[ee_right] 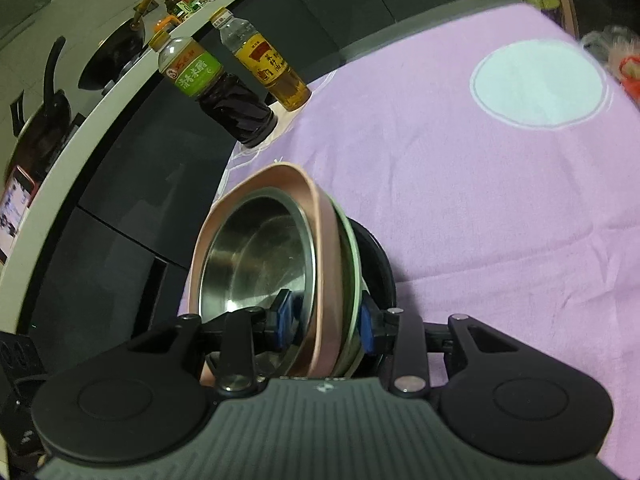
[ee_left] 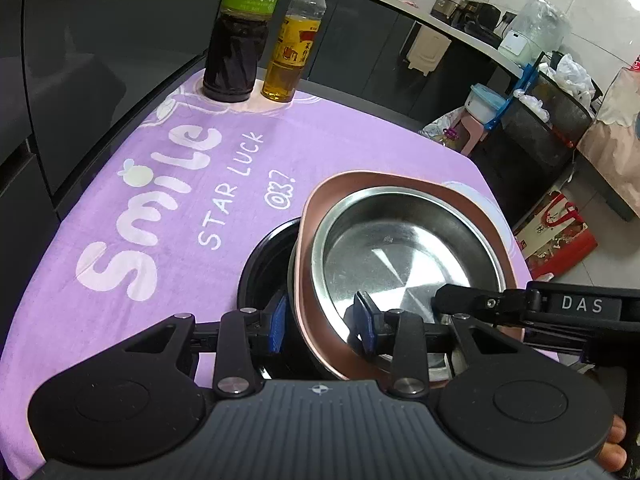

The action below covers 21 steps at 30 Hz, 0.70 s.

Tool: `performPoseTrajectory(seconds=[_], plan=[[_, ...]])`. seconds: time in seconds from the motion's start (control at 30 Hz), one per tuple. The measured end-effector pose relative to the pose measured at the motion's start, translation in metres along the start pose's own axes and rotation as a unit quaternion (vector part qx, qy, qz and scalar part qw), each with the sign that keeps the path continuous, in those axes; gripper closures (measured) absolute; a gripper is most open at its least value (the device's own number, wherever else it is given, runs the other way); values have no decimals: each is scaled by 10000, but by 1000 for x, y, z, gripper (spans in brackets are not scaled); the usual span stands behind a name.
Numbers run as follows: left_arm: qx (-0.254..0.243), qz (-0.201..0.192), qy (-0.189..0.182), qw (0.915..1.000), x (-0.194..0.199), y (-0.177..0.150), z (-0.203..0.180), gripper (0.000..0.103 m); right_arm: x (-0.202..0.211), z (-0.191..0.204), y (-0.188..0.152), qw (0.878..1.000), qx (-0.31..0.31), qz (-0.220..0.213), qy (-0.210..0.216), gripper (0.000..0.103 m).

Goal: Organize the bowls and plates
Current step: 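Lift the stacked dishes with both grippers and carry them toward the black bowl, then tilt and lower the stacked dishes onto the black bowl with both grippers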

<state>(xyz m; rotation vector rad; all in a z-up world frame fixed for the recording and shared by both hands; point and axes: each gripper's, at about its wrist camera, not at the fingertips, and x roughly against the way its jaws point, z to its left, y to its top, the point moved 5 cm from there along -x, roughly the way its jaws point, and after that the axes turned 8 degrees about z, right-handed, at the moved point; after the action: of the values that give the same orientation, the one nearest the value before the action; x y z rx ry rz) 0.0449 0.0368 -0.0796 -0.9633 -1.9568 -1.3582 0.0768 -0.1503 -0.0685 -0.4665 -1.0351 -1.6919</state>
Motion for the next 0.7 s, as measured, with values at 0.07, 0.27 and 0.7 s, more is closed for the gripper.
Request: performPoseTrajectory(seconds=[0.07,0.27,0.7], plan=[[53,50,-103,9999,-3,-1,2,70,2,6,-2,9997,150,-99,-193,72],[55,98,-84,9999,-5,-3,5,71,-1,21,-10,9934,816,-346,-731,68],[101,-49,-124,9999,2,1,16,65,4,14,-5,9886,920,-765,-916,47]])
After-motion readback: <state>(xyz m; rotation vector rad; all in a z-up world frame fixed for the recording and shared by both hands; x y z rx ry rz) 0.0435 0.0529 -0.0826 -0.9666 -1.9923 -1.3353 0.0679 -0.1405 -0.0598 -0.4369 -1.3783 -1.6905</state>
